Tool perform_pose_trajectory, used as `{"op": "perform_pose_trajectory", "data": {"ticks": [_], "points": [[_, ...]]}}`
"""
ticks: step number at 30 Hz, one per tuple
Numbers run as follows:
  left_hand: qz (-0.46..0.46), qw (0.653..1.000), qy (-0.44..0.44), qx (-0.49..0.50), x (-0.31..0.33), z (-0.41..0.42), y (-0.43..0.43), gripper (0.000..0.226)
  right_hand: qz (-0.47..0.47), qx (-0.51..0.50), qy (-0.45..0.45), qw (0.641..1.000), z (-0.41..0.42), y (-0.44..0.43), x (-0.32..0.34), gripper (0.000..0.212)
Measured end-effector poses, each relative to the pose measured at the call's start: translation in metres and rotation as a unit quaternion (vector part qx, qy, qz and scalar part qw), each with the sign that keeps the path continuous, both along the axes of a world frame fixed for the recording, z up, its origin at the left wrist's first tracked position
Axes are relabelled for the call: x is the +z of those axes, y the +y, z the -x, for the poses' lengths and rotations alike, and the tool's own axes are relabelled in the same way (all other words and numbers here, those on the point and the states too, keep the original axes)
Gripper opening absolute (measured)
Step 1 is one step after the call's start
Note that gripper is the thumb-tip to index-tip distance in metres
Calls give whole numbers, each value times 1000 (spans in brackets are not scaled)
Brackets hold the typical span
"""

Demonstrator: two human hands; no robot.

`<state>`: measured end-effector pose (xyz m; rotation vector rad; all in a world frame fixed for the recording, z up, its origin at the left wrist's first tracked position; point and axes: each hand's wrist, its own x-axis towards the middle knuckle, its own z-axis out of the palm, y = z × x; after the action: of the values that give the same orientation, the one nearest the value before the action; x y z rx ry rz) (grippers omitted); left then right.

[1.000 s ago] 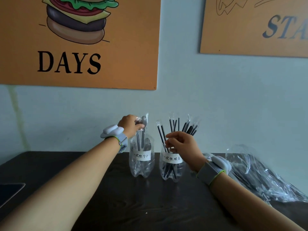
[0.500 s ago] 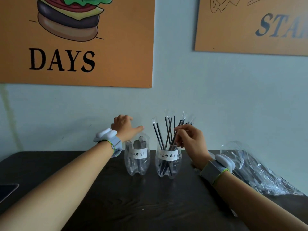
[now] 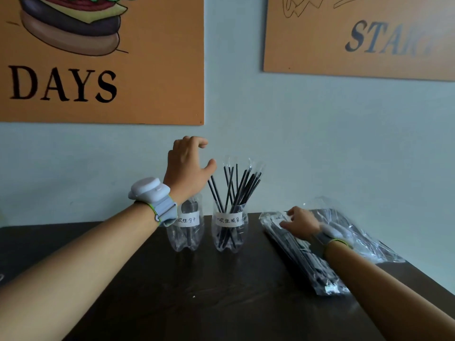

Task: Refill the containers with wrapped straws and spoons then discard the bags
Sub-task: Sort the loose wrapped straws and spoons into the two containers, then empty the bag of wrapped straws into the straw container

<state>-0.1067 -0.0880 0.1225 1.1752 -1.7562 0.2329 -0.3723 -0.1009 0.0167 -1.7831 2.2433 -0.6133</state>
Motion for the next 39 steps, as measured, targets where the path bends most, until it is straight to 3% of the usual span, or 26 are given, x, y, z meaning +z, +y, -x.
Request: {"op": "perform_pose_trajectory", "data": {"ticks": [2,4,6,12,19,25,29,32,35,37,39], "points": [[3,1000,-23,-7,-1,8,5,40,-85,3,113,990,7,-3,-15,66],[0,999,-36,-10,-3,13,9,40,-162,-6,157,974,15,-6,-33,85],[1,999,-44,-16,-5,14,13,39,-193,-33,136,971,22,-6,-49,99],[-23,997,-62,-37,-12,14,21,36,-145,-105,39,983,35,-14,-80,121],[-58,991,-97,-77,-16,23,26,31,-28,-92,-77,992,26,5,-25,59],[-60,989,-62,-123,-9,33,34,31,123,-42,-230,965,19,33,38,46],[-122,979,46,-159,-2,38,38,37,237,47,-314,918,1,56,70,41],[-218,939,165,-208,7,40,41,58,270,150,-350,884,-20,76,84,40],[-314,871,270,-265,17,38,45,88,273,245,-332,869,-42,88,86,49],[-350,815,334,-320,24,33,48,88,257,277,-304,874,-55,91,82,54],[-355,767,366,-389,26,26,49,66,242,292,-287,880,-65,91,73,56]]}}
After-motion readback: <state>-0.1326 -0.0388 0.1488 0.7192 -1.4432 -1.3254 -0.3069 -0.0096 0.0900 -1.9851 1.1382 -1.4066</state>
